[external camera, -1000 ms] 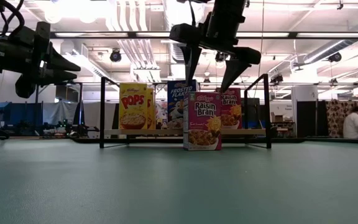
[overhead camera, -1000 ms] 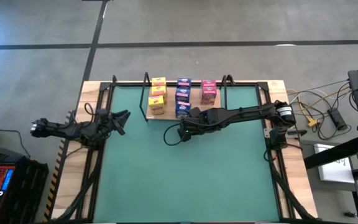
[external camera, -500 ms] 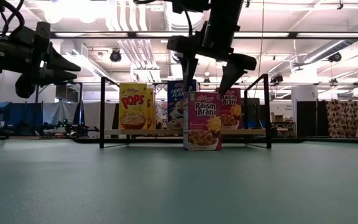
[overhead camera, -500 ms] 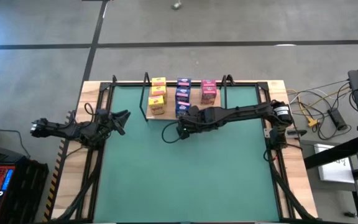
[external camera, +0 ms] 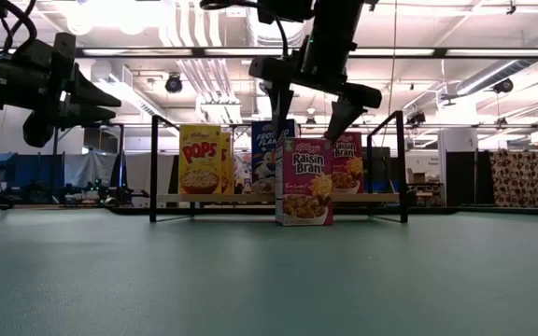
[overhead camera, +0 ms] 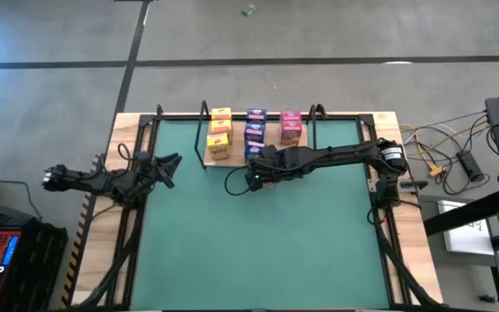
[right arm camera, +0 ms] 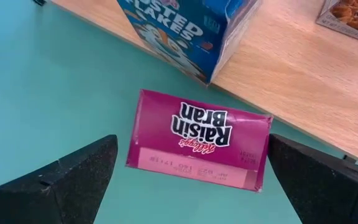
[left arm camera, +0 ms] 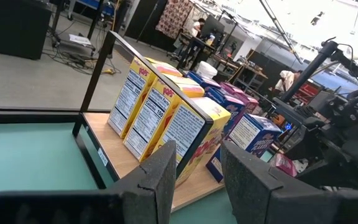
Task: Stack cereal on shelf
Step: Put the pink cereal box on the shelf aligned with the other pink cereal boxes
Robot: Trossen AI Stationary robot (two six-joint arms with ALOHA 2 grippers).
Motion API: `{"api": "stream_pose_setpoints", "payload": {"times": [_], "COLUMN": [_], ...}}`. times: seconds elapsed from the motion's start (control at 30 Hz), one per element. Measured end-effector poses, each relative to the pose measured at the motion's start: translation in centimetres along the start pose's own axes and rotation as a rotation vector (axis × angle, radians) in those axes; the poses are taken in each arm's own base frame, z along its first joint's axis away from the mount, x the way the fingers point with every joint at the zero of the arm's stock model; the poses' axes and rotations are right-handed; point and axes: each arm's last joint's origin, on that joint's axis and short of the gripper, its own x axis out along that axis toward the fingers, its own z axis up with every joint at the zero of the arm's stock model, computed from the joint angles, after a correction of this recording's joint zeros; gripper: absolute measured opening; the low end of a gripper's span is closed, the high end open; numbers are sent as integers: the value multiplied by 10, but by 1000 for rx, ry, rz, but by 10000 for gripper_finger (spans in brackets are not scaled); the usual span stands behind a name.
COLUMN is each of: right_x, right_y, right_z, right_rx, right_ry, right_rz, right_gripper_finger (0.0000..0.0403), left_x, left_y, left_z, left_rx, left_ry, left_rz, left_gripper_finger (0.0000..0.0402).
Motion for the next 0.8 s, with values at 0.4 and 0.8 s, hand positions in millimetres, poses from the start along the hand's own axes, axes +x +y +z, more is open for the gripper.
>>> {"api": "stream_pose_setpoints", "payload": {"times": [0.4, 0.8], "right_x": [-12, -20], "right_y": [-4, -5], "right_z": [4, 5], "right_rx": [-151, -705], "right_ry": [-46, -33], "right_rz": [6, 42], "right_gripper_finger": [400, 400], "left_x": [0, 0], "left_y": [0, 0], "left_z": [0, 0], "left_rx": [0, 0], "left_ry": [0, 0], "left_rz": [0, 0], "left_gripper_finger": [109, 109]}}
